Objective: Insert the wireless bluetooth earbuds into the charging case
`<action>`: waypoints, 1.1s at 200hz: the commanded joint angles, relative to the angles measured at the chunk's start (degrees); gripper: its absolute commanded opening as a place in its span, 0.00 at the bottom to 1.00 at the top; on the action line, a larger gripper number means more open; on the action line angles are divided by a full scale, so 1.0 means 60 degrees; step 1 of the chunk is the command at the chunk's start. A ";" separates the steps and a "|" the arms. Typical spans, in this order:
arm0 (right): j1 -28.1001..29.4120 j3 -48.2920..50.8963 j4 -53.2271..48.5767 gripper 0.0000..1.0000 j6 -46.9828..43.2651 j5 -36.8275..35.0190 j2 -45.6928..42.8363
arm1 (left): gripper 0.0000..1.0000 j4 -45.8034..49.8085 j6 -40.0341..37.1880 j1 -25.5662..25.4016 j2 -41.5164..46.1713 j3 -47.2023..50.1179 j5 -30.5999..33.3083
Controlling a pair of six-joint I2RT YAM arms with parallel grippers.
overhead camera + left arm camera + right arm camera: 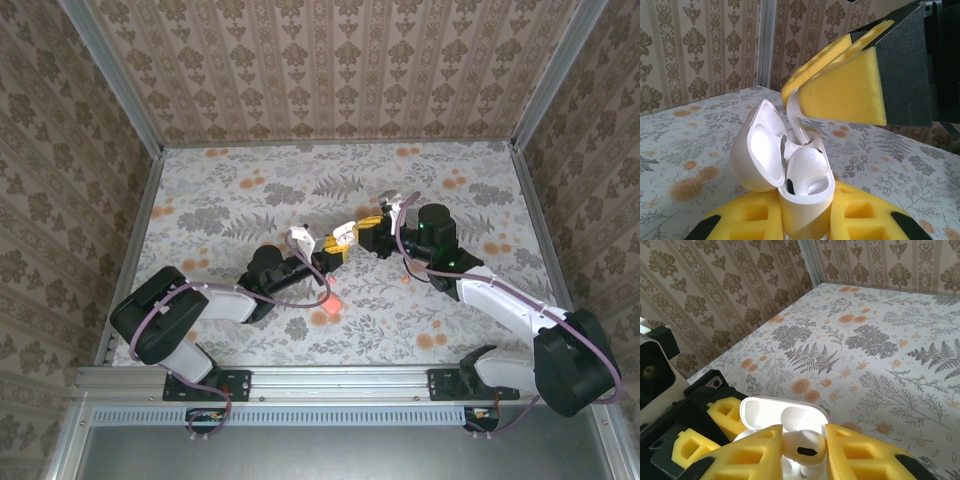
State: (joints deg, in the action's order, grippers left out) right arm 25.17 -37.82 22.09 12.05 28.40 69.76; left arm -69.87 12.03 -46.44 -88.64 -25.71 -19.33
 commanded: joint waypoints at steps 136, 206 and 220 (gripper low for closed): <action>0.0094 -0.0224 -0.0262 0.31 -0.0112 0.1059 0.0049 | 0.11 -0.0557 0.0045 0.0049 0.0387 -0.0082 0.0080; 0.0083 -0.0255 -0.0277 0.38 -0.0086 0.1036 -0.0207 | 0.11 -0.0543 0.0002 0.0049 0.0400 -0.0018 0.0161; 0.0086 -0.0270 -0.0311 0.40 -0.0078 0.1050 -0.0307 | 0.11 -0.0552 0.0001 0.0052 0.0376 -0.0006 0.0164</action>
State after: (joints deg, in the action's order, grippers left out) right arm 25.19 -37.89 21.63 12.10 32.23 69.71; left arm -69.89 12.03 -46.44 -87.99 -25.69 -19.29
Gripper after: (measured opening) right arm 0.383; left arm 0.190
